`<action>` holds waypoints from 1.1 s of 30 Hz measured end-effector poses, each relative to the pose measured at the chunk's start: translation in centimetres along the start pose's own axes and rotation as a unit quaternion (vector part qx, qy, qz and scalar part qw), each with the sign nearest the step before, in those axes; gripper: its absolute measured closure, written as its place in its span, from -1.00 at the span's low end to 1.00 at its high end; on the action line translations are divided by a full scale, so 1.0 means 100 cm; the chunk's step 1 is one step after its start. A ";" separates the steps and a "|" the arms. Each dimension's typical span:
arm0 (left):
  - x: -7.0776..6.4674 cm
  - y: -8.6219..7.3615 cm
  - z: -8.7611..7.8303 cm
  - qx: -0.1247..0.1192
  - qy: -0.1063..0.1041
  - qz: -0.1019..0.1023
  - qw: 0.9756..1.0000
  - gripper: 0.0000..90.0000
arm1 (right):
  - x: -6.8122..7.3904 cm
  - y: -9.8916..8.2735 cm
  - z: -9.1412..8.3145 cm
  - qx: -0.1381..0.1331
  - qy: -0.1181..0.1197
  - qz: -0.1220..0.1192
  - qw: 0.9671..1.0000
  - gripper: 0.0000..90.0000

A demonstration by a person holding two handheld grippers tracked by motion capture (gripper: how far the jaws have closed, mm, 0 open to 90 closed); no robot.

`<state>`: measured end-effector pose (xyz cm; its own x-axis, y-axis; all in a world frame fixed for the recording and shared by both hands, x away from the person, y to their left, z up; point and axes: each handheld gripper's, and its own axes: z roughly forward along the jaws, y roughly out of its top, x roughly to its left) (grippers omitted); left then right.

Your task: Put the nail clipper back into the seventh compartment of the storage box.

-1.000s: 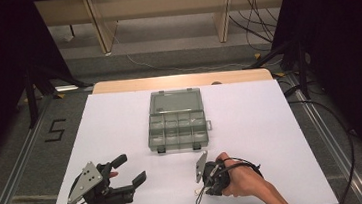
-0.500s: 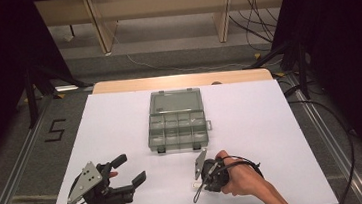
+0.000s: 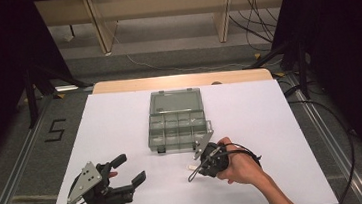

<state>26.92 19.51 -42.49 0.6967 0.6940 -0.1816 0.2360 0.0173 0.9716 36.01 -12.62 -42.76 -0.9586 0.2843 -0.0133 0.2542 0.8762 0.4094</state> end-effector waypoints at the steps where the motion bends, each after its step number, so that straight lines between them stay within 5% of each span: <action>1: 0.000 0.000 0.000 0.000 0.000 0.000 1.000 -0.66 | -0.002 0.003 -0.001 -0.004 -0.009 0.004 1.000 0.72; 11: 0.000 0.000 0.000 0.000 0.000 0.000 1.000 -0.66 | -0.013 0.013 -0.006 -0.027 -0.037 0.023 0.999 0.72; 17: 0.000 0.000 0.000 0.001 0.000 -0.002 1.000 -0.66 | -0.025 0.014 -0.013 -0.059 -0.062 0.049 0.995 0.72; 33: 0.000 0.000 0.000 0.000 -0.001 -0.001 1.000 -0.66 | -0.045 0.026 -0.009 -0.080 -0.078 0.093 0.989 0.72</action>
<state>26.93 19.54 -42.49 0.6973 0.6928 -0.1839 0.2371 0.0192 0.9713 40.90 -12.03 -40.79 -0.8629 0.5018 -0.0592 0.3888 0.7343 0.5565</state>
